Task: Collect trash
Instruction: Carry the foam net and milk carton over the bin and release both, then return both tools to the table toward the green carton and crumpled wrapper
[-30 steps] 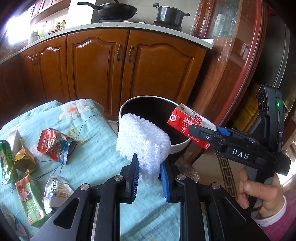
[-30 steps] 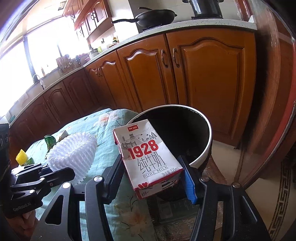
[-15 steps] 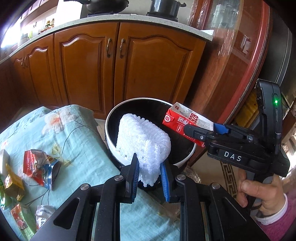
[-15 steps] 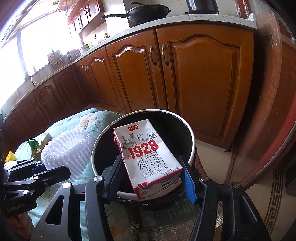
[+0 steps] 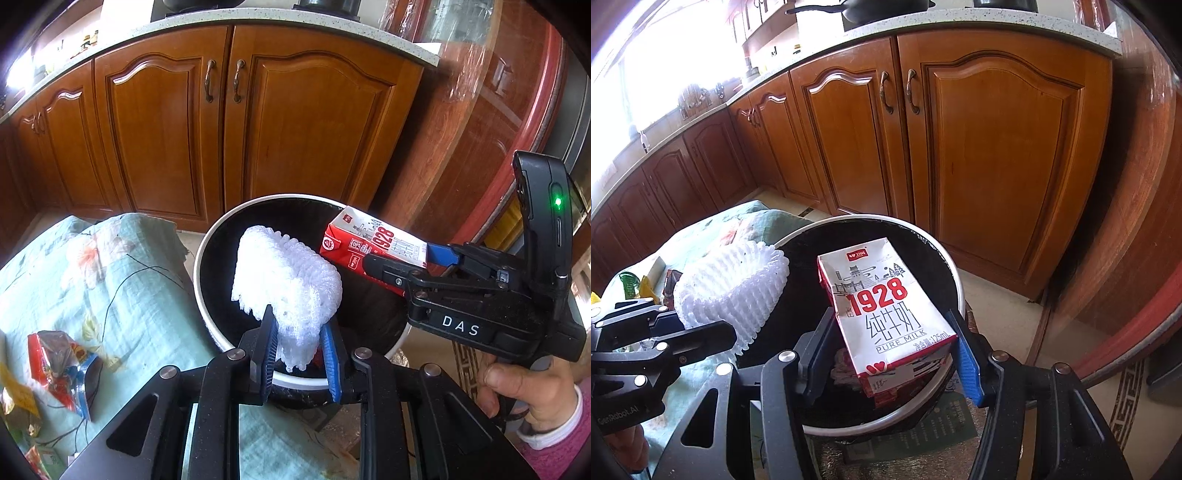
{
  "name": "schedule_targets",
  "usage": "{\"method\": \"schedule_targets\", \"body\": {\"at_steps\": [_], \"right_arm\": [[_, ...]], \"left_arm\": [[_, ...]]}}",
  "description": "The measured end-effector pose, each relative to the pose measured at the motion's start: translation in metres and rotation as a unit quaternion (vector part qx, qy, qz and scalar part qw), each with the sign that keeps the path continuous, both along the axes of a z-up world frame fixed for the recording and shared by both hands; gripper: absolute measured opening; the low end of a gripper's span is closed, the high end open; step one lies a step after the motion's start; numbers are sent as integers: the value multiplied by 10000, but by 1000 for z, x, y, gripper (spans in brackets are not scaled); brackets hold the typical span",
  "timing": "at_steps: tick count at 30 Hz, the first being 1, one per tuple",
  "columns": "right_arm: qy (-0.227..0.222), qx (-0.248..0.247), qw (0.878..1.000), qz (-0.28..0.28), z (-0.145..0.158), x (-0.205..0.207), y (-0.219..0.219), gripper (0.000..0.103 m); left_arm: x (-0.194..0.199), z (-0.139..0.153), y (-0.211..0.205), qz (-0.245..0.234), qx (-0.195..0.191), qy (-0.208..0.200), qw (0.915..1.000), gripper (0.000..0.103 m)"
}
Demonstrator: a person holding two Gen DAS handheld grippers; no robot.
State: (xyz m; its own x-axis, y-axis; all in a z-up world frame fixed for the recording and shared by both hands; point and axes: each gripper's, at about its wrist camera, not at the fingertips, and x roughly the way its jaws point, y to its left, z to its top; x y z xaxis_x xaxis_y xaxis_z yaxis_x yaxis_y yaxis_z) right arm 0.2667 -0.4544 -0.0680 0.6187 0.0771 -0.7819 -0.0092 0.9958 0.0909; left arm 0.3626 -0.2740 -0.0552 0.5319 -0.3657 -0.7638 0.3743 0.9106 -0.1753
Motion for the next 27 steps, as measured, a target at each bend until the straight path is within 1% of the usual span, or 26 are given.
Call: {"method": "schedule_targets", "body": {"at_steps": [2, 4, 7, 9, 10, 13, 15, 16, 18, 23, 27], "right_arm": [[31, 64, 10000, -10, -1, 1, -1, 60], [48, 128, 9999, -19, 0, 2, 0, 60], [33, 209, 9998, -31, 2, 1, -2, 62], [-27, 240, 9997, -63, 4, -2, -3, 67], [-58, 276, 9996, -73, 6, -4, -3, 68], [-164, 382, 9991, -102, 11, -13, -1, 70], [-257, 472, 9985, -103, 15, -23, 2, 78], [-302, 522, 9981, -101, 17, -27, 3, 80], [-381, 641, 9972, -112, 19, -38, 7, 86], [-473, 908, 9947, -88, 20, -58, 25, 90], [-443, 1096, 9930, 7, 18, -74, 43, 91]], "left_arm": [[1, -2, 0, 50, 19, 28, 10000, 27], [-2, -3, 0, 128, 24, 49, 9999, 48], [-8, 2, 5, 193, -37, -28, 9998, 56], [-15, 4, 9, 225, -64, -87, 9997, 58], [-19, 6, 11, 249, -84, -107, 9996, 61], [-35, 7, 19, 305, -171, -157, 9993, 63], [-50, 8, 25, 365, -211, -241, 9988, 65], [-58, 8, 29, 419, -223, -276, 9985, 67], [-75, 8, 41, 512, -280, -327, 9978, 67], [-116, 5, 65, 788, -403, -338, 9955, 67], [-142, 5, 85, 995, -369, -342, 9938, 67]]}}
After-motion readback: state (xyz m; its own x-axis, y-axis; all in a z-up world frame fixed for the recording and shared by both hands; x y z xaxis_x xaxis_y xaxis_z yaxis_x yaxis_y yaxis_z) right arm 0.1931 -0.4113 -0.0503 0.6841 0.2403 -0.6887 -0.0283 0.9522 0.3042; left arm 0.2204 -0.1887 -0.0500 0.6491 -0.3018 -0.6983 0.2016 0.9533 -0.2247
